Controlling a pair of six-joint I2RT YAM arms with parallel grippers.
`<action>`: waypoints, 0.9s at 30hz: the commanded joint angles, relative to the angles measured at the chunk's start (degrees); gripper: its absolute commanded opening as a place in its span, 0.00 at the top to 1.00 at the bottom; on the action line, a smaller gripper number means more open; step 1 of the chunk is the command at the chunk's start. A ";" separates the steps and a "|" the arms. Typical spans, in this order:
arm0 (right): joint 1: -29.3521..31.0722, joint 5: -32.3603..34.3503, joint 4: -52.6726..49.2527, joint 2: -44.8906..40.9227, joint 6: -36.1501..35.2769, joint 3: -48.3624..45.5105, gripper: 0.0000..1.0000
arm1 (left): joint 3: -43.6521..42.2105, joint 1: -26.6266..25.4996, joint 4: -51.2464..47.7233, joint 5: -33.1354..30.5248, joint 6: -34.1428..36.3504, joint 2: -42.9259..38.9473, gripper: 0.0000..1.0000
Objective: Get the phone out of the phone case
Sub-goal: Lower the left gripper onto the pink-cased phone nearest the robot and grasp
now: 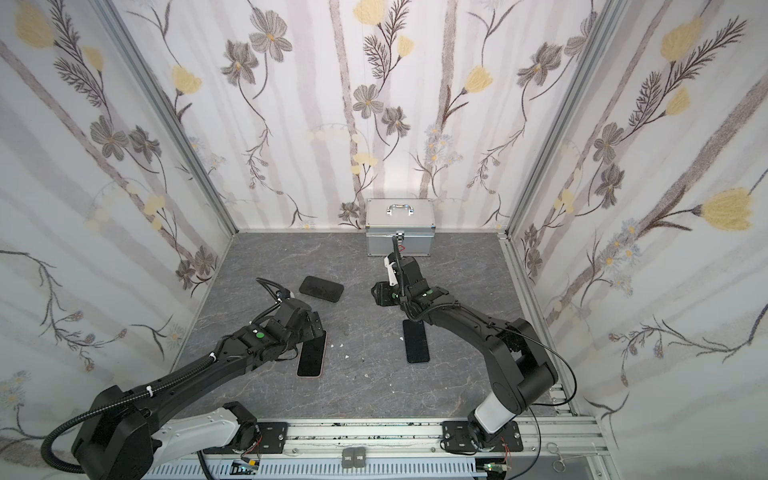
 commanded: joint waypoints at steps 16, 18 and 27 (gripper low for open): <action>0.03 3.23 0.90 -6.62 -0.64 -3.30 0.45 | -3.86 -3.46 -7.16 9.50 -4.69 3.19 0.00; -0.19 3.25 0.92 -6.78 -0.64 -3.43 0.45 | -3.79 -3.48 -7.08 9.60 -4.49 4.15 0.00; -0.55 2.80 0.86 -6.51 -0.91 -4.04 0.46 | -2.12 -3.49 -6.68 10.14 -1.92 7.81 0.00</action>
